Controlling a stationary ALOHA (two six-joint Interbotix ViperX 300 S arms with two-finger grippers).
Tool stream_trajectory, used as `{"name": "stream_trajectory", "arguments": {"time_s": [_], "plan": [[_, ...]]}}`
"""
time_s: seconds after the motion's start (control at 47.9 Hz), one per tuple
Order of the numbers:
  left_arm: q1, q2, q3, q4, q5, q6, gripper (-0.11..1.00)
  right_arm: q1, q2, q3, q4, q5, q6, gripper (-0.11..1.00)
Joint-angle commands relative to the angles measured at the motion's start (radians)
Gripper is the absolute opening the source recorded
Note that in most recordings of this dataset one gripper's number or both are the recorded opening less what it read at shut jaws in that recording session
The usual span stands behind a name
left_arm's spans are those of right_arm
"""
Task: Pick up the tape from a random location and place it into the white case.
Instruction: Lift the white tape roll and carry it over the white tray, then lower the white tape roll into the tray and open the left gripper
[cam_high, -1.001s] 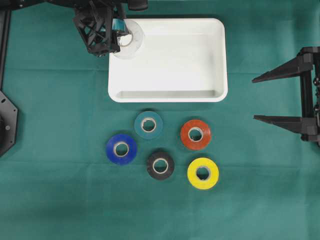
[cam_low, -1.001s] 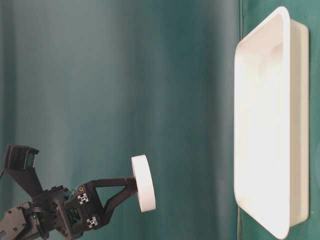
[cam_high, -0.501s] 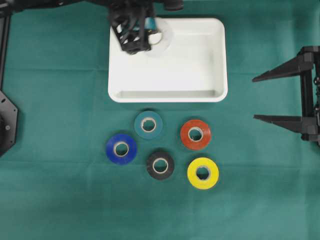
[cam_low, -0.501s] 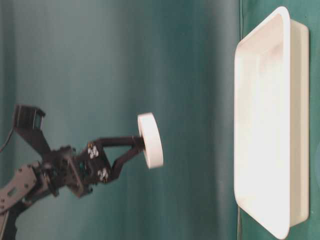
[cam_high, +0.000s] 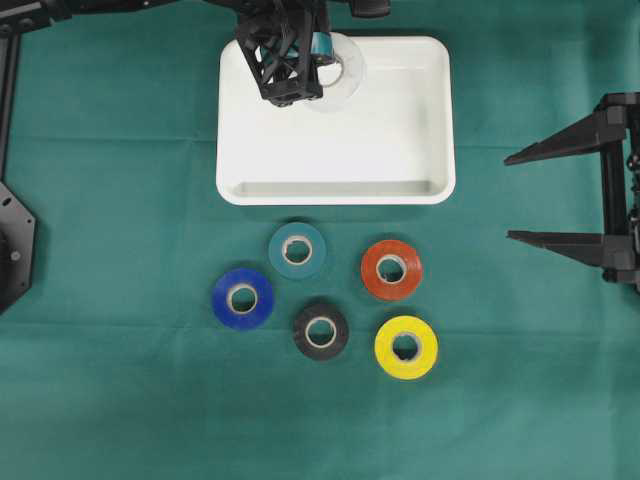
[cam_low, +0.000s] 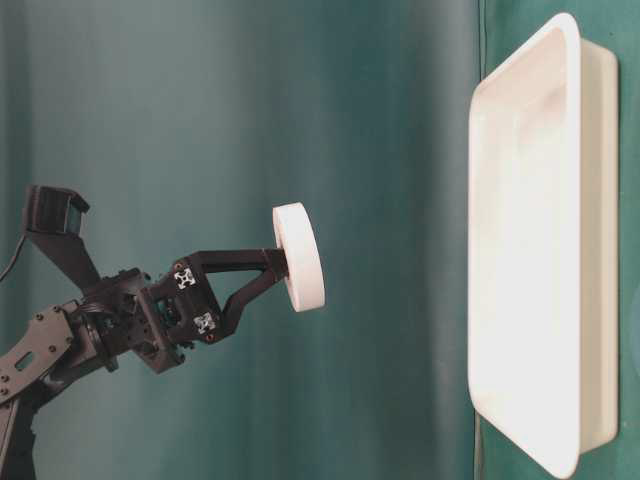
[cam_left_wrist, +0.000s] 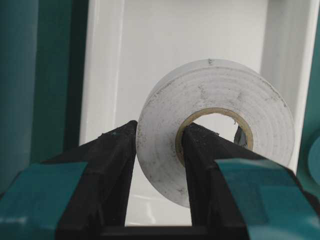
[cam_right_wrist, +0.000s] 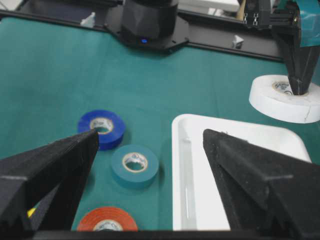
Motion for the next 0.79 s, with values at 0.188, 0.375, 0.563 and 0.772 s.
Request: {"name": "stream_trajectory", "arguments": {"time_s": [0.188, 0.375, 0.563, 0.772], "plan": [[0.0, -0.017, -0.02, 0.0, 0.0, -0.002, 0.23, -0.002, 0.005, -0.029, -0.002, -0.003, 0.0, 0.91], [0.0, -0.017, -0.02, -0.002, 0.012, -0.002, 0.23, -0.002, 0.005, -0.029, -0.002, -0.003, 0.0, 0.91], [0.0, -0.017, -0.02, -0.002, 0.012, -0.002, 0.23, 0.0, 0.003, -0.029, -0.002, -0.003, 0.0, 0.91], [0.0, -0.018, -0.02, -0.002, 0.012, -0.002, 0.23, 0.0, 0.005, -0.029, -0.002, -0.003, 0.0, 0.91]]}}
